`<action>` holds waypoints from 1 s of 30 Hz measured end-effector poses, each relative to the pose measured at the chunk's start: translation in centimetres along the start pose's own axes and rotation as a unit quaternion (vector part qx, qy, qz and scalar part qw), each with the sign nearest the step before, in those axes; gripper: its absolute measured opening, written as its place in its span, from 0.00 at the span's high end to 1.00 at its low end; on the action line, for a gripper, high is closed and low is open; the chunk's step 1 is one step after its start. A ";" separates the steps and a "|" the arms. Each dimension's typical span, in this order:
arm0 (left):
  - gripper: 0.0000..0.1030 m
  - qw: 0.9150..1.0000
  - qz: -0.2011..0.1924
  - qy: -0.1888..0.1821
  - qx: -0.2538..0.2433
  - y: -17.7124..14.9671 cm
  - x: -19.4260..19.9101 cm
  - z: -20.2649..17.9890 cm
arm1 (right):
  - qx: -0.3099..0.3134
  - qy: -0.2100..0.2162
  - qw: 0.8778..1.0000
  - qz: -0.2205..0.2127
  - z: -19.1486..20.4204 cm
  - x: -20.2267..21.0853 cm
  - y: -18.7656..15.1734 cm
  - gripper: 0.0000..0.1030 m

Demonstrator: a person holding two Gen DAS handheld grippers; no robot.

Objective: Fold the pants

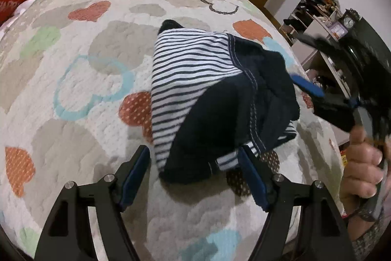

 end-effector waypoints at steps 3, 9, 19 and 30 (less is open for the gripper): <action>0.28 1.000 -0.009 -0.006 0.015 -0.9 1.7 0.4 | 0.011 -0.023 0.999 -0.026 -0.5 3.0 -0.7 0.33; 0.25 0.983 -0.161 0.090 -0.011 -1.8 10.1 -0.6 | 0.083 -0.091 0.991 -0.056 0.5 6.8 -4.7 0.33; 0.00 0.881 -0.425 0.210 0.015 -3.8 23.3 -1.9 | 0.297 -0.188 0.921 -0.168 9.3 12.1 -10.7 0.25; 0.00 0.956 -0.243 0.164 0.023 -3.3 16.6 -0.3 | 0.347 -0.239 0.895 -0.148 7.5 9.0 -14.2 0.00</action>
Point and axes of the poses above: each gripper's, at about its wrist camera, not at the fingertips, and x roughly against the way its jaws point, z to its left, y to its top, the point moved 4 cm from there along -x, roughly the way its jaws point, and after that the axes turned 5 degrees about y, right-handed, at the moved point
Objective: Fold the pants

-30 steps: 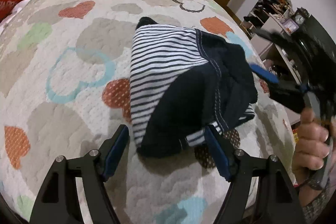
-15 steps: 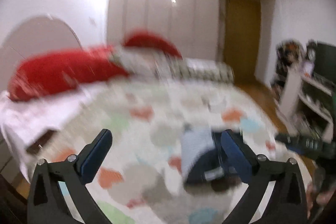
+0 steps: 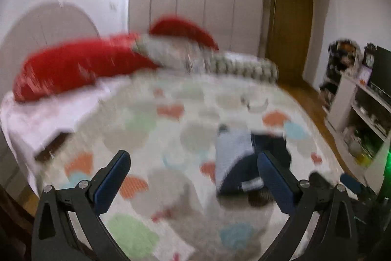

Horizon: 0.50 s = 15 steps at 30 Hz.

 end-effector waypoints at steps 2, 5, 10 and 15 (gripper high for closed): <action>0.00 0.999 0.040 -0.007 0.008 -1.2 -1.4 0.0 | -0.001 -0.002 1.000 0.006 -0.1 -0.4 -0.6 0.00; 0.00 0.995 0.096 -0.004 0.010 -3.4 -3.2 -0.2 | 0.012 -0.019 1.000 0.020 0.1 -1.1 -1.2 0.00; 0.00 0.994 0.112 -0.006 -0.015 -5.7 -2.9 -1.3 | -0.007 -0.031 0.997 0.067 -0.5 -2.8 -2.8 0.00; 0.00 0.992 0.119 -0.019 -0.034 -6.1 -3.1 -2.4 | -0.045 -0.021 0.993 0.107 -2.0 -3.9 -4.2 0.00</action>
Point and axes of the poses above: each gripper's, at about its wrist camera, not at the fingertips, and x roughly against the way its jaws point, z to its left, y to its top, the point moved 4 cm from there along -x, roughly the way its jaws point, and after that the axes turned 5 degrees about y, right-handed, at the moved point
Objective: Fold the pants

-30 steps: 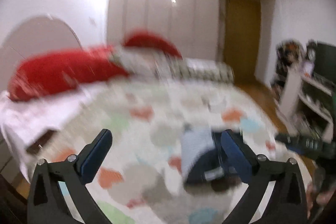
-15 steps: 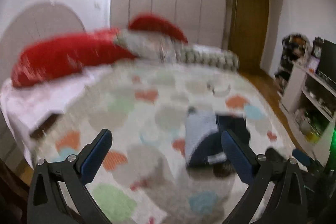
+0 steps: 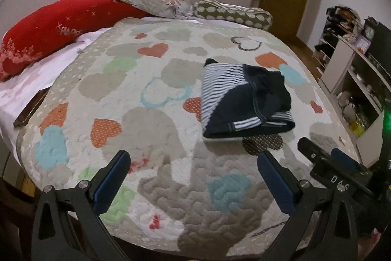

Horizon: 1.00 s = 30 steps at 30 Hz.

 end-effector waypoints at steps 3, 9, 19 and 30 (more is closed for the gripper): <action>0.00 1.000 0.010 -0.003 -0.005 -0.2 -0.3 -0.3 | 0.004 -0.004 1.000 0.005 -0.3 0.0 -0.7 0.00; 0.00 0.999 0.033 -0.012 0.001 -0.5 -1.1 -0.2 | 0.014 -0.014 1.000 0.014 -0.3 0.1 -2.1 0.00; 0.00 0.999 0.033 0.005 -0.017 -0.8 -1.0 -0.7 | 0.024 -0.010 1.000 0.017 0.6 -0.1 -2.5 0.00; 0.00 0.999 0.040 -0.002 -0.021 -0.9 -1.3 -0.9 | 0.023 -0.010 1.000 0.018 0.7 -0.2 -2.4 0.00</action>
Point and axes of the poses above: each gripper's, at about its wrist camera, not at the fingertips, and x roughly against the way its jaws point, z to its left, y to its top, the point moved 4 cm from there along -x, roughly the way its jaws point, and after that the axes turned 5 degrees about y, right-handed, at the moved point
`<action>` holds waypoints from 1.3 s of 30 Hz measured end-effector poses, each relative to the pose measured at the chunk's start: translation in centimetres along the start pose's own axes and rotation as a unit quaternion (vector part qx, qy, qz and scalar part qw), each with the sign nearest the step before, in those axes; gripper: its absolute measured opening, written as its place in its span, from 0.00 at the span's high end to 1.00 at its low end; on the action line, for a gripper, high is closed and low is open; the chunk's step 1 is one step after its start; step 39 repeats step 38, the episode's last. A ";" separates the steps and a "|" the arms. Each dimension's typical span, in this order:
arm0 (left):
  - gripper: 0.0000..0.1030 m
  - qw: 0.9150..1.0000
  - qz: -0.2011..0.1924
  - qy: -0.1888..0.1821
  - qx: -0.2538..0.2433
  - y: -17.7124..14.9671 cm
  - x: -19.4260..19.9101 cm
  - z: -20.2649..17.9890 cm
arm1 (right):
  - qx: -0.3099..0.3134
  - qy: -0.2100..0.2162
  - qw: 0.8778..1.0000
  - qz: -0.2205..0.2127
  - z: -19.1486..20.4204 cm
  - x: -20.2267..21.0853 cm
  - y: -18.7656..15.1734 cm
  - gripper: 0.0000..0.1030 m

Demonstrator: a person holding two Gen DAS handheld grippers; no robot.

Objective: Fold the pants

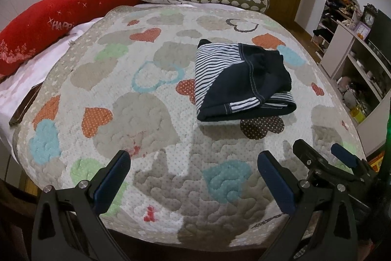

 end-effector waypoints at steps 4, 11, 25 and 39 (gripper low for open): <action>0.00 1.000 -0.002 -0.002 -0.003 0.0 -0.1 -0.1 | -0.001 0.002 1.000 0.000 0.1 0.0 -0.1 0.00; 0.00 1.000 -0.012 -0.005 -0.007 0.0 0.2 -0.4 | 0.001 0.006 1.000 -0.003 0.4 0.0 -0.2 0.00; 0.00 0.999 -0.028 -0.018 -0.012 0.0 0.9 -0.8 | 0.012 0.017 1.000 -0.008 0.9 0.1 -0.2 0.00; 0.00 0.999 -0.029 -0.022 -0.009 -0.1 0.8 -0.6 | 0.019 0.018 1.000 -0.012 0.8 0.2 -0.2 0.00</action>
Point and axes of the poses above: each gripper's, at about its wrist camera, not at the fingertips, and x roughly against the way its jaws point, z to its left, y to its top, the point moved 4 cm from there along -x, roughly the way its jaws point, and after that the axes turned 5 degrees about y, right-handed, at the moved point
